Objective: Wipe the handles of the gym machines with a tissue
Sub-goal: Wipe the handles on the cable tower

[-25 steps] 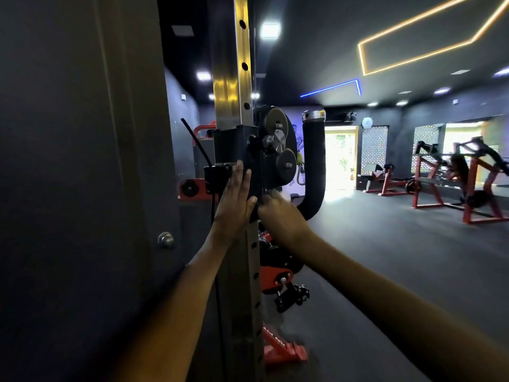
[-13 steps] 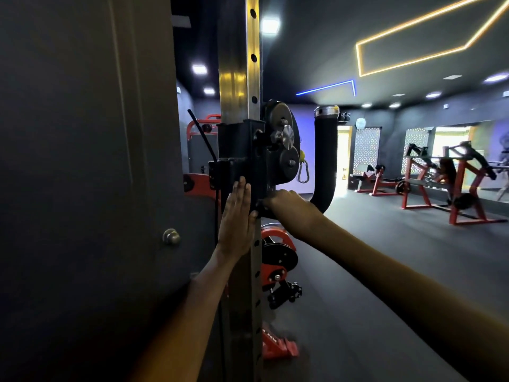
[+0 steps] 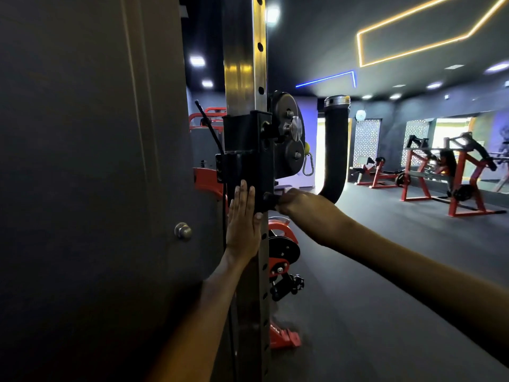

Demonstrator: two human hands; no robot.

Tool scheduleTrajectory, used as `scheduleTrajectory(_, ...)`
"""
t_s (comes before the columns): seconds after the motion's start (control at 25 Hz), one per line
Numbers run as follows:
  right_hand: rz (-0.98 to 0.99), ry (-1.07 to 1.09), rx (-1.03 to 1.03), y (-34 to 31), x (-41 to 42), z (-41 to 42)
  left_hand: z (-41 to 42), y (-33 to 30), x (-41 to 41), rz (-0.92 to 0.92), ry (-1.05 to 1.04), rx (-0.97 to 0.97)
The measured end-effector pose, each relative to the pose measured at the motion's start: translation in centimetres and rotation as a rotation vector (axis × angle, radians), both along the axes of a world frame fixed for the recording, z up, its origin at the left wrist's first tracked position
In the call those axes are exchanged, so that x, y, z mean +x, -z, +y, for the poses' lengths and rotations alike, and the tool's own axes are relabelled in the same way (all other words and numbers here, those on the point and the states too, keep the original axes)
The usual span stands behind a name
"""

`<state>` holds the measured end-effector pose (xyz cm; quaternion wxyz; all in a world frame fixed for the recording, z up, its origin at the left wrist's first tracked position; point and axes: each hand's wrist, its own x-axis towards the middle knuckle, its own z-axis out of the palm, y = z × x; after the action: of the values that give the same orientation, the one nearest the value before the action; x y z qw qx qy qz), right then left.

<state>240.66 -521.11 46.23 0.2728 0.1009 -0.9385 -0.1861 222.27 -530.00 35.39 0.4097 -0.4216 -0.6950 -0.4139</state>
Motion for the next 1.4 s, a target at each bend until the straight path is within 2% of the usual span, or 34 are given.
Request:
scheduleTrajectory(0.16, 0.047, 0.047, 0.013, 0.1, -1.1, -0.8, 0.2, 0.8, -0.3, -0.007, -0.005, 0.027)
scheduleTrajectory(0.28, 0.115, -0.162, 0.046, 1.2, -4.2, -1.1, 0.2, 1.1, -0.4, 0.006, 0.003, 0.037)
scheduleTrajectory(0.4, 0.186, -0.332, 0.104, 3.0, -2.2, 1.1, 0.2, 0.9, -0.2, 0.012, -0.008, 0.043)
scheduleTrajectory(0.52, 0.257, -0.277, 0.193, 5.7, 0.5, 4.2, 0.5, 1.2, 0.0, -0.001, -0.014, 0.067)
scheduleTrajectory(0.56, 0.269, -0.227, 0.109, 6.8, 0.8, 5.2, 0.6, 1.2, 0.1, -0.011, -0.016, 0.076)
scheduleTrajectory(0.6, 0.28, -0.177, -0.102, 7.9, 0.5, 6.0, 0.8, 1.2, 0.0, -0.023, -0.011, 0.085)
scheduleTrajectory(0.64, 0.304, -0.142, -0.455, 8.7, 0.0, 6.4, 0.9, 1.3, 0.0, -0.034, -0.005, 0.094)
scheduleTrajectory(0.68, 0.345, -0.111, -0.899, 8.8, -0.6, 6.5, 1.1, 1.5, 0.1, -0.036, -0.004, 0.103)
scheduleTrajectory(0.72, 0.324, -0.11, -1.358, 8.5, -2.2, 6.8, 1.1, 1.6, 0.0, -0.037, -0.002, 0.106)
scheduleTrajectory(0.76, 0.242, -0.205, -1.726, 7.8, -3.7, 6.7, 1.0, 1.8, -0.1, -0.038, 0.002, 0.104)
scheduleTrajectory(0.8, 0.106, -0.348, -1.964, 7.0, -5.8, 6.6, 1.1, 1.8, -0.1, -0.031, 0.004, 0.109)
scheduleTrajectory(0.84, -0.024, -0.463, -2.095, 6.6, -7.5, 6.1, 1.2, 1.9, 0.0, -0.025, 0.003, 0.119)
scheduleTrajectory(0.96, -0.185, -0.68, -2.237, 6.3, -9.1, 4.9, 2.1, 1.7, 0.7, -0.061, 0.0, 0.182)
scheduleTrajectory(1.12, -0.277, -0.813, -2.479, 6.8, -8.4, 6.5, 2.7, 2.1, 0.6, -0.085, -0.004, 0.223)
scheduleTrajectory(1.24, -0.213, -0.779, -2.454, 6.4, -8.6, 5.1, 2.7, 2.3, 0.3, -0.069, -0.003, 0.246)
scheduleTrajectory(1.32, -0.162, -0.677, -2.416, 5.7, -8.6, 3.8, 2.6, 2.2, 0.7, -0.083, -0.032, 0.229)
scheduleTrajectory(1.4, -0.183, -0.66, -2.497, 5.5, -7.3, 4.2, 2.5, 2.2, 0.9, -0.087, -0.048, 0.209)
